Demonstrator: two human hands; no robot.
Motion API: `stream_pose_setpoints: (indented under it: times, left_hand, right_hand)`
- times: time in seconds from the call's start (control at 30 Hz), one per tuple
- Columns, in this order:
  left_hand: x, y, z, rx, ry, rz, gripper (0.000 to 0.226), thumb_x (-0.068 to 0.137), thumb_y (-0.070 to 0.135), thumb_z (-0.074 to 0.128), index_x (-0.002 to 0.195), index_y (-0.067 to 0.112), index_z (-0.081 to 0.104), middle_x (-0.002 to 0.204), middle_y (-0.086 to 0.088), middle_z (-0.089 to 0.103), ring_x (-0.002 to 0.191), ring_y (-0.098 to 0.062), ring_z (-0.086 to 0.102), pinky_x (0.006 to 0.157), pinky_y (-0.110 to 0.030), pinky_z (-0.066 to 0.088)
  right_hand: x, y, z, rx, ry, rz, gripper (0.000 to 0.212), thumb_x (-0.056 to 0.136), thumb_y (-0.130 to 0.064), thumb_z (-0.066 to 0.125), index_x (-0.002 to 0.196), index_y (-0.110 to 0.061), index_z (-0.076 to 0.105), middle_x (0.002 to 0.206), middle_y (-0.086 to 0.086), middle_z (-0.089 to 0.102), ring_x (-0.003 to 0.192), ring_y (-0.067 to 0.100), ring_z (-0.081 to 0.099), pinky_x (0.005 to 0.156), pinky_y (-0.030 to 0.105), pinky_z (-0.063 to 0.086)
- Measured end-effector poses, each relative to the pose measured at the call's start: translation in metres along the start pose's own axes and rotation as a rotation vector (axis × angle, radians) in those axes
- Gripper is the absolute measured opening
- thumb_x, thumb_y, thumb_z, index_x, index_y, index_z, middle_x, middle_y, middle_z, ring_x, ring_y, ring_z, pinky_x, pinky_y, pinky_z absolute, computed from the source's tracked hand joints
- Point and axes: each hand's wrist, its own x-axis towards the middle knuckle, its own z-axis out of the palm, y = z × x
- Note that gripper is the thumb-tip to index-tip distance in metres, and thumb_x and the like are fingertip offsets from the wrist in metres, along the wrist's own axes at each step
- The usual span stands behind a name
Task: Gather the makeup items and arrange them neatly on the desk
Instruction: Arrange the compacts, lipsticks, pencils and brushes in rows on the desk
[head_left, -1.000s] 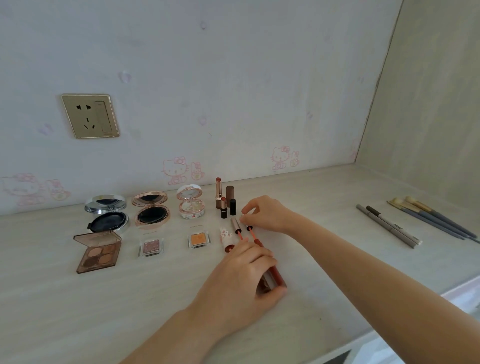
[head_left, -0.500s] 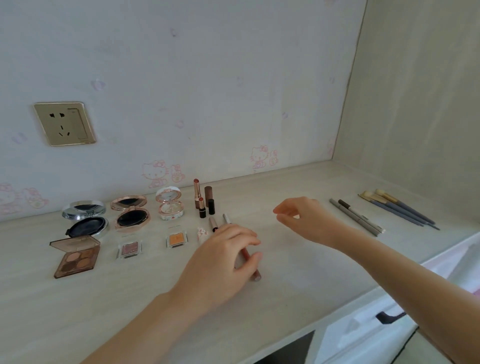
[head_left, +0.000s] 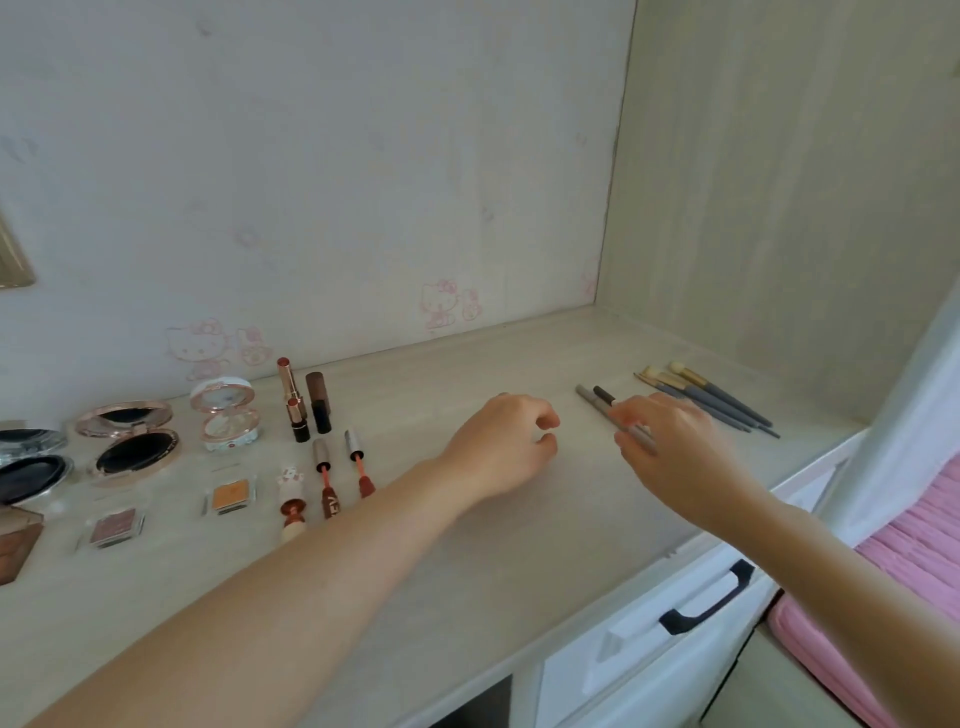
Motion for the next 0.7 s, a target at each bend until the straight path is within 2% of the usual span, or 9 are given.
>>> stream_pose_setpoints:
  times: [0.2,0.4,0.5,0.7]
  left_hand:
    - [0.059,0.004,0.025,-0.049,-0.016,-0.086,0.038,0.091,0.019,0.054,0.128,0.013,0.057,0.134,-0.004,0.056,0.127,-0.021,0.048,0.104,-0.027,0.036]
    - [0.090,-0.001,0.046,-0.051,-0.049,-0.132,0.058,0.095,0.035,0.050,0.145,0.011,0.035,0.148,-0.012,0.040,0.140,-0.027,0.029,0.114,-0.035,0.026]
    - [0.095,-0.003,0.053,-0.014,-0.108,-0.124,0.059,0.096,0.040,0.048,0.147,0.015,0.033,0.150,-0.011,0.037,0.144,-0.027,0.021,0.116,-0.038,0.021]
    - [0.094,-0.010,0.054,-0.014,-0.044,-0.090,0.048,0.094,0.035,0.051,0.138,0.016,0.047,0.138,-0.011,0.050,0.132,-0.028,0.041,0.110,-0.037,0.032]
  right_hand:
    - [-0.001,0.027,0.005,-0.073,0.049,0.046,0.025,0.095,-0.028,0.051,0.115,-0.019,0.063,0.118,0.001,0.058,0.111,0.023,0.046,0.085,0.029,0.039]
    - [-0.002,0.037,0.014,-0.110,0.019,0.040,0.024,0.095,-0.035,0.048,0.111,-0.024,0.063,0.115,-0.005,0.054,0.106,0.015,0.045,0.090,0.027,0.041]
    - [-0.002,0.040,0.016,-0.110,0.018,0.030,0.025,0.095,-0.035,0.048,0.114,-0.025,0.061,0.113,-0.007,0.053,0.103,0.014,0.044,0.088,0.026,0.042]
    - [-0.002,0.041,0.021,-0.105,0.028,0.007,0.022,0.095,-0.035,0.049,0.113,-0.026,0.058,0.109,-0.008,0.052,0.099,0.012,0.045,0.081,0.023,0.040]
